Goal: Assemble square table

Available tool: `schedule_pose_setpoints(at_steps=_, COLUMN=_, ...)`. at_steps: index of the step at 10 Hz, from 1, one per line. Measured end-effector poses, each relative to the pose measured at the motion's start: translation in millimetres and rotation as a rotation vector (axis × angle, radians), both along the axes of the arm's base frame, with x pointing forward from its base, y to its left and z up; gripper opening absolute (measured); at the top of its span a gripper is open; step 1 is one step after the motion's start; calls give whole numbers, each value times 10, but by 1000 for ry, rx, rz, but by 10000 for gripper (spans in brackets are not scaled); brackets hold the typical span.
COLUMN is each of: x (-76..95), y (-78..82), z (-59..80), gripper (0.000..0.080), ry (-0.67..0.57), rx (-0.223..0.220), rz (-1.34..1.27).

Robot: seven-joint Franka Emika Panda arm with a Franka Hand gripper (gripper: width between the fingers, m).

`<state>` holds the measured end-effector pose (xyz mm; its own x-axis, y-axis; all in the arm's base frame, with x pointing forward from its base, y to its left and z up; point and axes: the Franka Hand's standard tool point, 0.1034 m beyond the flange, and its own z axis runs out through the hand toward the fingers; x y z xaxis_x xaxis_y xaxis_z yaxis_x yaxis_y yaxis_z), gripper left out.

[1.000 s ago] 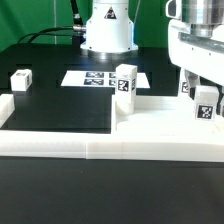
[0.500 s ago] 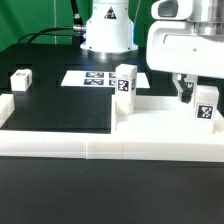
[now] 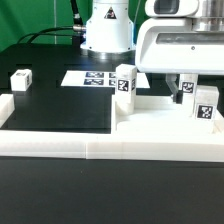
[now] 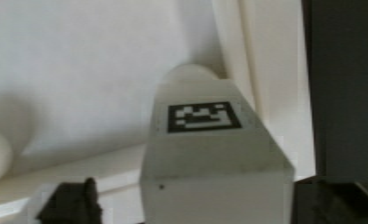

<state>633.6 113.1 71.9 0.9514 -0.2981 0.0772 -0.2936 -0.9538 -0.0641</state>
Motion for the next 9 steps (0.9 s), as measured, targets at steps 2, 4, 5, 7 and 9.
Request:
schedule_pose_setpoints(at_steps=2, x=-1, y=-1, z=-2, gripper=370, ry=5, rx=10, rz=-107)
schedule_pose_setpoints(at_steps=4, x=2, y=-67, z=-3, gripper=305, ry=8, rx=10, rz=-200)
schedule_pose_setpoints(at_steps=5, x=0, y=-85, z=-4, gripper=305, ry=11, rx=12, rz=-251)
schedule_pose_setpoints(at_steps=7, x=0, y=-119, z=-6, gripper=306, ry=16, rx=13, rz=-322)
schedule_pose_setpoints(at_steps=9, x=-11, y=-162, z=0, gripper=311, ry=19, rx=-9, rz=-392)
